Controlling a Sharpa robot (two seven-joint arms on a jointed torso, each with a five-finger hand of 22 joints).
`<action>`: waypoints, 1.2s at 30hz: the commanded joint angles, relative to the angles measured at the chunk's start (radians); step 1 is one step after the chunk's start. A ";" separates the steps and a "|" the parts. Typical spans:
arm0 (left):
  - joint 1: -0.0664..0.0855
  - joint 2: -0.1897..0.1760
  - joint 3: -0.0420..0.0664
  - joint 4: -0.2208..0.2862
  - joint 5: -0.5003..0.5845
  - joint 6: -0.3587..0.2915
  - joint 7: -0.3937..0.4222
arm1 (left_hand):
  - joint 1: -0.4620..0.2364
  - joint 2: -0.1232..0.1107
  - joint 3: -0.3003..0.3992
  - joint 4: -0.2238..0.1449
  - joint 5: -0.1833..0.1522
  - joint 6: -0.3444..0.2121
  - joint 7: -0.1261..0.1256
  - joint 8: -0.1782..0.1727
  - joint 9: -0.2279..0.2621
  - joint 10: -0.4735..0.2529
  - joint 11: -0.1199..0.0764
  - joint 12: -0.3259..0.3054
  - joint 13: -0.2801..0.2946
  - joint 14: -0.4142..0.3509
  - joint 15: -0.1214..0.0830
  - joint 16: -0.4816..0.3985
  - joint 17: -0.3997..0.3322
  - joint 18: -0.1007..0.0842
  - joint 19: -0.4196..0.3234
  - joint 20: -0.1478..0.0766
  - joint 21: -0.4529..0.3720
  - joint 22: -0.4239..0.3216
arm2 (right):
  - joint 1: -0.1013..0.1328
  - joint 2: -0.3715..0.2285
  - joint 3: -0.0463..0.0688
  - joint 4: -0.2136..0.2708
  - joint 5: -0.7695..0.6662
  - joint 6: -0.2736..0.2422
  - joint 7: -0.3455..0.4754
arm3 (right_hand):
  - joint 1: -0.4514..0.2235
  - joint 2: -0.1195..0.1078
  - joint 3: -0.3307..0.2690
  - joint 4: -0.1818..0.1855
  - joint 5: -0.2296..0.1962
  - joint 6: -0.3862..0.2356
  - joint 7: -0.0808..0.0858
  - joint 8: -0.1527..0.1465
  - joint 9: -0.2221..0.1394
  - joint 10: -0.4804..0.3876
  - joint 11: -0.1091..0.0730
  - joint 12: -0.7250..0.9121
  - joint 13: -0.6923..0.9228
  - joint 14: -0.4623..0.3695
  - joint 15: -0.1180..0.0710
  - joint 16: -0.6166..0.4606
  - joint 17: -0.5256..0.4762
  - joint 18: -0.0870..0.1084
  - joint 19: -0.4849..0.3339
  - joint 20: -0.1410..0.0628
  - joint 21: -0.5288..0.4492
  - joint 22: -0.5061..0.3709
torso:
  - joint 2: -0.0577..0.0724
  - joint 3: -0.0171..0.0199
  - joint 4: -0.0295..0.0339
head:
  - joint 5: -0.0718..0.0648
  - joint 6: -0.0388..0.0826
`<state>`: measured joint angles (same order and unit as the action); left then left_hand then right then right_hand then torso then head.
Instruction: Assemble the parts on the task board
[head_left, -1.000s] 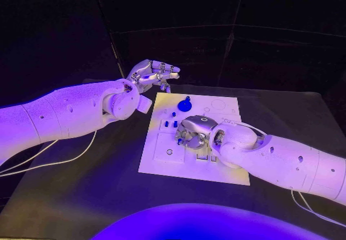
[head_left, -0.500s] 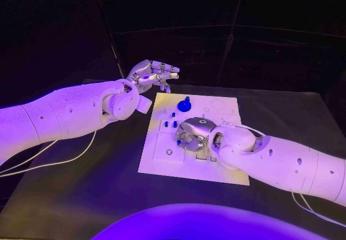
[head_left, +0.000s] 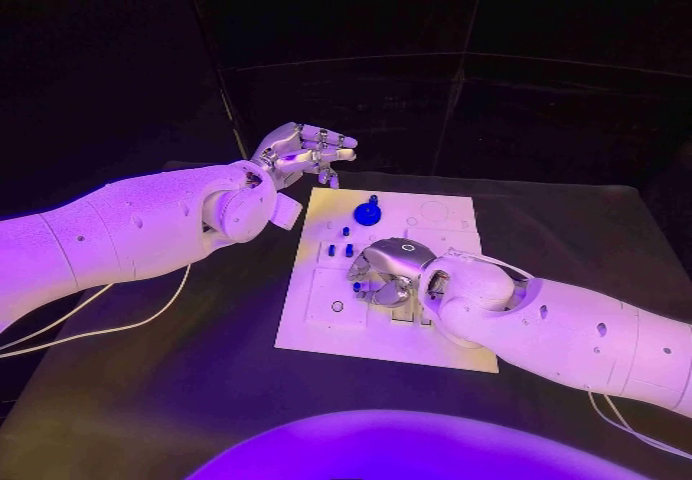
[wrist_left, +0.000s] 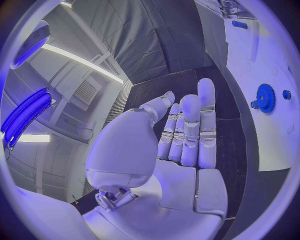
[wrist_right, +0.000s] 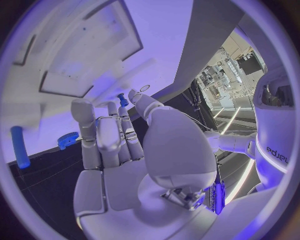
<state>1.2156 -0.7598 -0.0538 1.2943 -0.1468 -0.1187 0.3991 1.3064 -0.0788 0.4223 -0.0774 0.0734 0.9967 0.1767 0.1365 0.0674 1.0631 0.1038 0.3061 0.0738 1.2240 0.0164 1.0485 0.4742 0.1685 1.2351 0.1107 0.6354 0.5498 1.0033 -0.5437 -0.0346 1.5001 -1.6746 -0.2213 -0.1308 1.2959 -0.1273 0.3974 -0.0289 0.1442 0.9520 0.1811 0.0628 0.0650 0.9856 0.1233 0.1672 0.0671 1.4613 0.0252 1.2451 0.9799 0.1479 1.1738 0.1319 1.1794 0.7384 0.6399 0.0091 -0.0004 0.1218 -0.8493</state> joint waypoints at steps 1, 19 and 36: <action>0.002 0.000 0.001 -0.001 0.004 0.014 -0.001 | -0.002 0.001 -0.005 0.000 -0.001 0.000 0.004 0.000 -0.001 -0.003 0.001 0.005 -0.001 -0.009 -0.001 -0.003 0.000 0.013 -0.004 0.001 -0.006 -0.001 | 0.002 -0.024 0.001 0.024 0.010 -0.096 -0.006 | 0.005 -0.002 -0.009 0.000 0.008 0.007 0.000 0.006 0.003 0.002 -0.004 0.012 0.002 -0.004 0.002 -0.005 -0.005 0.003 0.002 -0.001 0.001 0.005 | -0.002 0.0007 -0.0003 | 0.000 0.003; 0.002 -0.004 0.001 -0.006 0.004 0.018 -0.004 | -0.002 0.001 -0.005 0.000 -0.001 0.000 0.004 -0.001 -0.001 -0.004 0.001 0.005 -0.001 -0.009 0.000 -0.003 -0.002 0.013 -0.005 0.001 -0.007 -0.001 | 0.065 -0.224 0.072 0.145 0.089 -0.073 -0.072 | 0.003 -0.016 -0.084 0.009 0.011 -0.002 -0.018 -0.001 0.000 -0.040 -0.014 0.046 -0.001 0.008 -0.005 0.014 0.009 0.001 0.016 -0.005 0.006 0.016 | 0.000 -0.0006 0.0009 | -0.036 0.038; 0.002 -0.003 0.000 -0.004 0.004 0.019 -0.005 | -0.002 0.000 -0.006 0.000 -0.001 -0.001 0.005 -0.001 -0.001 -0.005 0.002 0.006 -0.001 -0.009 0.000 -0.003 -0.001 0.013 -0.005 0.001 -0.007 -0.002 | 0.094 -0.261 0.085 0.109 -0.001 0.153 -0.137 | 0.044 -0.005 -0.183 0.018 0.017 -0.014 -0.026 0.002 0.002 -0.110 -0.006 0.071 -0.001 0.003 0.000 0.008 -0.013 0.004 0.004 -0.001 -0.015 -0.014 | 0.001 -0.0007 0.0011 | -0.044 0.044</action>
<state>1.2154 -0.7629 -0.0540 1.2890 -0.1467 -0.1111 0.3912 1.3064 -0.0788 0.4223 -0.0773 0.0734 0.9968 0.1767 0.1364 0.0674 1.0631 0.1037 0.3061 0.0738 1.2240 0.0163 1.0485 0.4735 0.1685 1.2351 0.1107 0.6313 0.5490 1.0952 -0.8098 0.0501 1.6115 -1.6423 -0.1412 -0.2457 1.3298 -0.1285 0.2197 -0.0115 0.1577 0.9434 0.1544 0.0658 0.0662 0.8837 0.1181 0.2322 0.0672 1.4613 0.0252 1.2585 0.9681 0.1478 1.1850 0.1285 1.1684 0.7259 0.6406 0.0081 0.0004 0.0765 -0.8050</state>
